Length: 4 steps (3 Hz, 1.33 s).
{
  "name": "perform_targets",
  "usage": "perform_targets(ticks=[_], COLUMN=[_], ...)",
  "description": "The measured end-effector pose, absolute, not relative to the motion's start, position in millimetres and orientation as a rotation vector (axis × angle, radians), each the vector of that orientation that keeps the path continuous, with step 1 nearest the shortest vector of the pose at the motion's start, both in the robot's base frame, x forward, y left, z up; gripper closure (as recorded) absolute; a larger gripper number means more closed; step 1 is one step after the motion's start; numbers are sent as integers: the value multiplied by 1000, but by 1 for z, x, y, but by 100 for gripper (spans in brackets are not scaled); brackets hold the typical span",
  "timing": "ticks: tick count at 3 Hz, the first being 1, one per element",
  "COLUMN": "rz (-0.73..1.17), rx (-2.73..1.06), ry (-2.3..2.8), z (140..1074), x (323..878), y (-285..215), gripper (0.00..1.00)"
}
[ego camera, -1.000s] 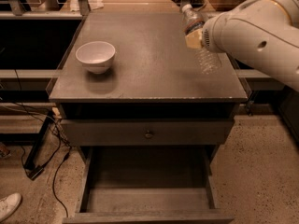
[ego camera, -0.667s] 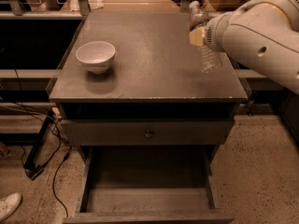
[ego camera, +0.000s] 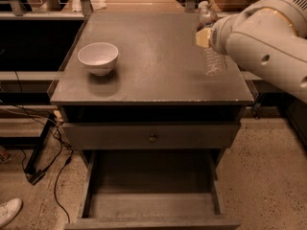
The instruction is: Pick water bottle from middle drawer and place on counter
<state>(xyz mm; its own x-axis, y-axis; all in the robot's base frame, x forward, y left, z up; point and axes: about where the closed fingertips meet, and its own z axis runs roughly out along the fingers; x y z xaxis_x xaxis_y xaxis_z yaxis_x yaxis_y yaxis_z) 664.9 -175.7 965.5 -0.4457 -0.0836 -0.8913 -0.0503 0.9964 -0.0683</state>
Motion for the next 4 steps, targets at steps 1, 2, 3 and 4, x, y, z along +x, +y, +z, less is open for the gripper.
perform_targets(ticks=[1,2,3,4], rz=[-78,-152,-165,-193], rx=[-59,3,33,126], ry=[2013,1980,1933,1931], z=[959,959,971,970], x=[675,683,686,682], y=[-167,-172,-179,-191], gripper=[100,100,100,100])
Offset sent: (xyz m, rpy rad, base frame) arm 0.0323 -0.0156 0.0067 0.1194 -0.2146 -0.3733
